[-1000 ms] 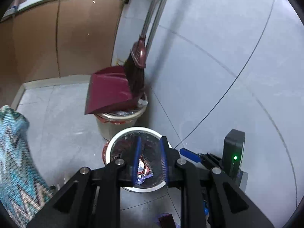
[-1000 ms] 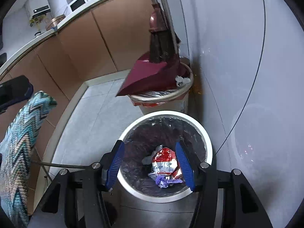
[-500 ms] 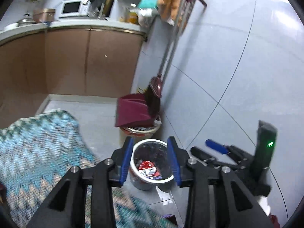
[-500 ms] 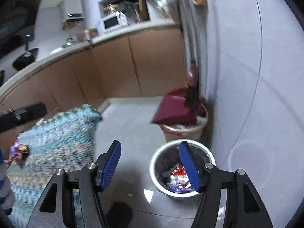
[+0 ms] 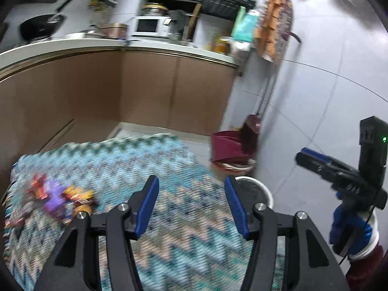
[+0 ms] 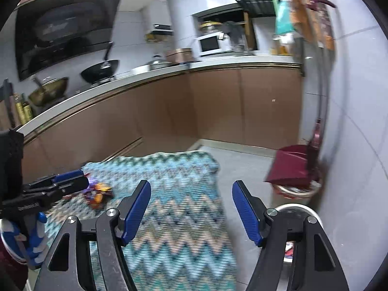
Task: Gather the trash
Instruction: 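Return both tools from the bin to the blanket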
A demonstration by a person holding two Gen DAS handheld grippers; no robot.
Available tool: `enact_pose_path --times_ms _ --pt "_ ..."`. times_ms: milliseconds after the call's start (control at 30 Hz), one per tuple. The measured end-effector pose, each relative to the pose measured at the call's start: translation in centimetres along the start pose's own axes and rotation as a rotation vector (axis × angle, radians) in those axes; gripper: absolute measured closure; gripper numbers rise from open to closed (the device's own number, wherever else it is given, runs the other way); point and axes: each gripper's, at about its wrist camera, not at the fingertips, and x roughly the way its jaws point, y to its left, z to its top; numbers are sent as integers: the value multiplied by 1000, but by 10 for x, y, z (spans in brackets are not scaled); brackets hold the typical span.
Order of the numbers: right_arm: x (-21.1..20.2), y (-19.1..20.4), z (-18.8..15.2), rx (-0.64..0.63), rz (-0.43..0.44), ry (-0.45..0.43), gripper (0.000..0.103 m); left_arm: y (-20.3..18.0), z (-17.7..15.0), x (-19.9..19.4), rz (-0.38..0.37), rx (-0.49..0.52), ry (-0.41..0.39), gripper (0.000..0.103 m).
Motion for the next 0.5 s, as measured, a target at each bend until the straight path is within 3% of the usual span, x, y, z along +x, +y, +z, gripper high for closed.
enact_pose_path --times_ms 233,500 --pt "35 51 4 -52 103 45 35 78 -24 -35 102 -84 -14 49" --pt "81 96 3 -103 210 109 35 154 -45 -49 188 -157 -4 49"
